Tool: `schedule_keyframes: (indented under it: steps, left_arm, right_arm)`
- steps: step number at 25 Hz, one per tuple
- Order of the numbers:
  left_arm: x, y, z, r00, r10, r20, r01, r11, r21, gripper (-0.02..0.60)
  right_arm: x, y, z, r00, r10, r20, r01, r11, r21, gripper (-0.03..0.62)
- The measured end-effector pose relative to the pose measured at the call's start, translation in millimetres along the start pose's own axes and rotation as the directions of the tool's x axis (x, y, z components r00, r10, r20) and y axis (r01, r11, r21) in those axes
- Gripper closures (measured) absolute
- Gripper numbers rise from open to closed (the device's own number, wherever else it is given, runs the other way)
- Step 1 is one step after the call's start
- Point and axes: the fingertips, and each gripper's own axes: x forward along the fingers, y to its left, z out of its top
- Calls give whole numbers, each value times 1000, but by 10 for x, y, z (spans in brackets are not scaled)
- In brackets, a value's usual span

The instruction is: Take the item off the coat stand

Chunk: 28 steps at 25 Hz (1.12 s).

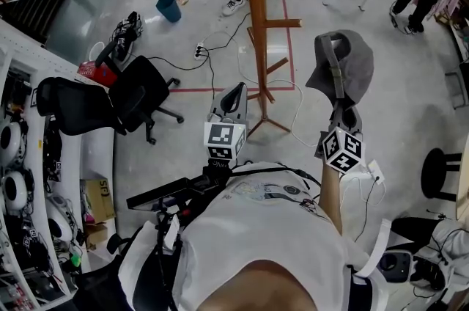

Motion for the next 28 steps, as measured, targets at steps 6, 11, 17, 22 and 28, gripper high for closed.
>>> schedule_keyframes:
  steps: [6,11,17,22,28]
  left_arm:
    - [33,-6,-5,1000,-5,-7,5,1000,-7,578]
    - [33,-9,-19,1000,-7,-6,7,1000,-12,578]
    - [32,-8,-19,1000,-9,0,9,1000,-22,578]
    - [35,-37,-28,1000,-19,-4,18,1000,-22,580]
    - [31,-63,-19,1000,-20,-3,20,1000,-23,578]
  right_arm:
    - [-6,10,49,1000,-4,15,4,1000,-13,571]
    - [-29,0,42,1000,-11,23,11,1000,-17,571]
    - [-53,1,50,999,-19,32,20,999,-25,571]
    - [-70,-17,62,999,-24,40,25,999,-27,571]
    - [-87,-33,64,999,-25,46,26,999,-25,571]
